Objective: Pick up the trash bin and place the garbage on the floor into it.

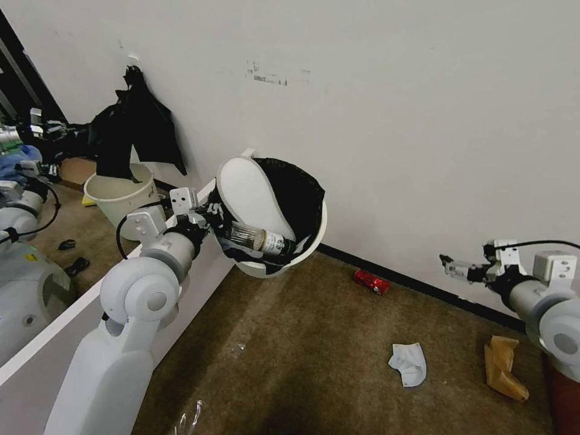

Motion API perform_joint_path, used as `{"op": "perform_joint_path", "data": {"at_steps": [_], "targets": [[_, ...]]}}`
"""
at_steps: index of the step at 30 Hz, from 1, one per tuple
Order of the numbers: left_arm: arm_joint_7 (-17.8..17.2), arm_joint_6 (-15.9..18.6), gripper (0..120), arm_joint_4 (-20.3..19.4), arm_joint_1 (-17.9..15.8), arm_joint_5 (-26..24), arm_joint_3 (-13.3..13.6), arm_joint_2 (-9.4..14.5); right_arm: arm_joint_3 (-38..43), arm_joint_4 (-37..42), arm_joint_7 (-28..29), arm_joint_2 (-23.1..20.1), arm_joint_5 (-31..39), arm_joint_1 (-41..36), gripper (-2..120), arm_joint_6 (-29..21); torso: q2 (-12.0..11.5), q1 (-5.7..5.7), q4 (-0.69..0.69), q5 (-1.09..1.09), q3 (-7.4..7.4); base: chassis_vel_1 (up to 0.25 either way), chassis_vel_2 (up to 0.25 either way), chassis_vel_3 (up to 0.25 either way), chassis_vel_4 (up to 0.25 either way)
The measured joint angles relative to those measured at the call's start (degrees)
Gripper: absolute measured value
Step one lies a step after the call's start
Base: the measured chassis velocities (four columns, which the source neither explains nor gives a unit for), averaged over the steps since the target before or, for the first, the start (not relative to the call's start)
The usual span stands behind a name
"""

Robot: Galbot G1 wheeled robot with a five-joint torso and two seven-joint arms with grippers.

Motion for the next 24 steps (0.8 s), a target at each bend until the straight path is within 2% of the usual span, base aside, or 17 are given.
{"op": "perform_joint_path", "data": {"at_steps": [9,14,24], "targets": [[0.1,-0.1,4,-0.1,0.1,0.2,0.0,-0.1,-0.7,-3.7,-0.4,1.0,-0.9,-2.8,100,0.3,0.0,0.00,-0.01,0.00,0.00,0.000,0.000,0.000,0.000],[0.1,-0.2,4,-0.7,0.7,0.2,-0.2,-0.1,-1.6,-9.5,-1.1,1.9,-2.6,-3.9,100,1.6,0.0,0.00,0.00,0.00,0.00,0.000,0.000,0.000,0.000],[0.1,-0.2,4,-1.0,1.0,0.2,-0.5,0.1,-3.3,-14.9,-2.9,2.8,-5.9,-4.6,100,3.6,0.0,0.00,0.00,0.01,0.00,0.000,0.000,0.000,0.000]]}}
